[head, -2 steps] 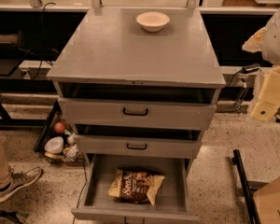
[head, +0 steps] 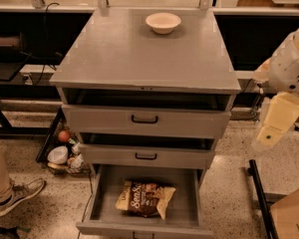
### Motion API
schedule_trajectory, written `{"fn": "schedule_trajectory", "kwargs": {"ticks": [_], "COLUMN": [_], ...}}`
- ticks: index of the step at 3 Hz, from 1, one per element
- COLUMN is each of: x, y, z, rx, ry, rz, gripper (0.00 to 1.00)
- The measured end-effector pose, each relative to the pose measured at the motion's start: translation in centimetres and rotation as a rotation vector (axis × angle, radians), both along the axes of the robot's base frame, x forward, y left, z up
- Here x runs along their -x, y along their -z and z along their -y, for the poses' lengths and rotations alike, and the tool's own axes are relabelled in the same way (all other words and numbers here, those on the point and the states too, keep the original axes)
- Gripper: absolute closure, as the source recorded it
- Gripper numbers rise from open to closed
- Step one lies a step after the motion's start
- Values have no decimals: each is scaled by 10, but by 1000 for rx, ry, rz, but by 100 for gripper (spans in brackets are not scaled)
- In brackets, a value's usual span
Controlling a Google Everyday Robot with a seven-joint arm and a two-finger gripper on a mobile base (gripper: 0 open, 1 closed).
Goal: Pick brown chip bag from bottom drawer and place on counter
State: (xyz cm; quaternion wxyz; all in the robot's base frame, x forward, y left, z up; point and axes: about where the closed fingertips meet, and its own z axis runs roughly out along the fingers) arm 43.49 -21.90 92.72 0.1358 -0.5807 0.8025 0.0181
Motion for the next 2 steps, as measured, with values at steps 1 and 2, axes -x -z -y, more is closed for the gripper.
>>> {"fn": "schedule_trajectory", "kwargs": {"ticks": [1,2], "x": [16,38], "y": [63,138], "z": [-5,-10], "rx": [-106,-239], "ry": [26,73], "rz": [-86,-151], "gripper": [0,0]}}
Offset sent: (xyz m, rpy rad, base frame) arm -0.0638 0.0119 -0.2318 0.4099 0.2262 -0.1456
